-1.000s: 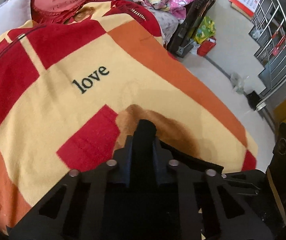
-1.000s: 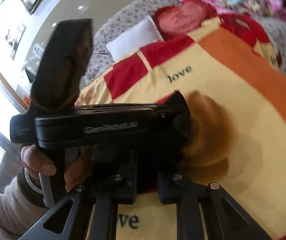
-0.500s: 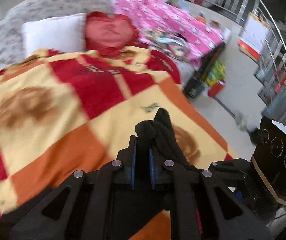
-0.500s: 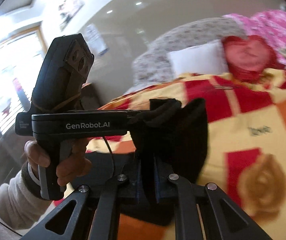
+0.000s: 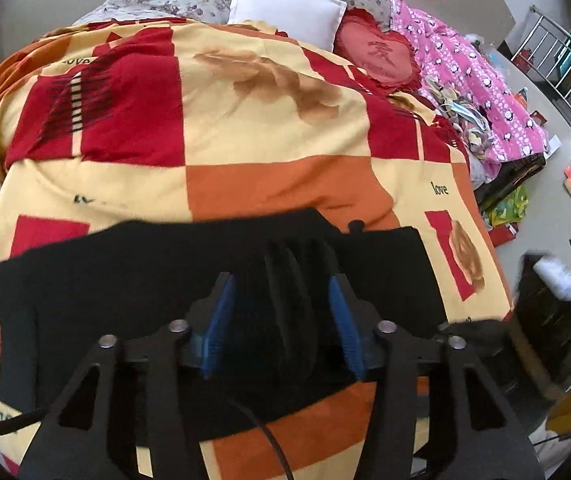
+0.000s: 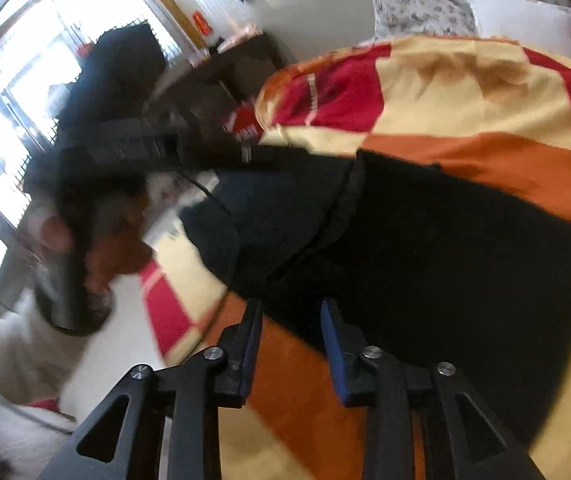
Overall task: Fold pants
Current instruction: 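Fold the held end over onto the strip and open the left tool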
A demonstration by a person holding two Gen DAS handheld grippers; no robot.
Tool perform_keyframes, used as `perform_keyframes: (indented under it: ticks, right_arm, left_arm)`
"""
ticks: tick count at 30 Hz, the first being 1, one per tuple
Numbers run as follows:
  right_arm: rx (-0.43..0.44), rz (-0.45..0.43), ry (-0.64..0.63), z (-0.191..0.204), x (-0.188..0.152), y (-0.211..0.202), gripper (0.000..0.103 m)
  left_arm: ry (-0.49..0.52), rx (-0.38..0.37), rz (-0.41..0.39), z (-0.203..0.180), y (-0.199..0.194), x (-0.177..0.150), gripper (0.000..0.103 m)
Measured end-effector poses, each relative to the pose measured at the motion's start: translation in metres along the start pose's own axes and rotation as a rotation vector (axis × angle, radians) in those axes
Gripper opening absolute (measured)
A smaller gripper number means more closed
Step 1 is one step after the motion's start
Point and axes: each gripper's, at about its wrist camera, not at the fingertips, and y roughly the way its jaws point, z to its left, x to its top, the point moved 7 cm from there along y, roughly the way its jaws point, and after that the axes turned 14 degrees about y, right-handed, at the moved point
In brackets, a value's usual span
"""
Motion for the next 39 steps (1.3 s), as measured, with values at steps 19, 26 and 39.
perform_keyframes:
  ticks: [19,26,39]
  right_arm:
    - [-0.343,-0.218,0.147,-0.096,0.043,-0.047,0.030]
    - [-0.304,-0.175,0.047,-0.060,0.039,-0.023,0.030]
    - [-0.329,-0.130,-0.008,-0.037,0.032,-0.012,0.030]
  left_arm:
    - [-0.064,-0.014,0.065,-0.032,0.048,-0.009,0.015]
    - [-0.060,0.068,0.049,-0.019,0.034,-0.023,0.014]
    - [-0.066,0.201,0.050,-0.009,0.019,-0.032,0.042]
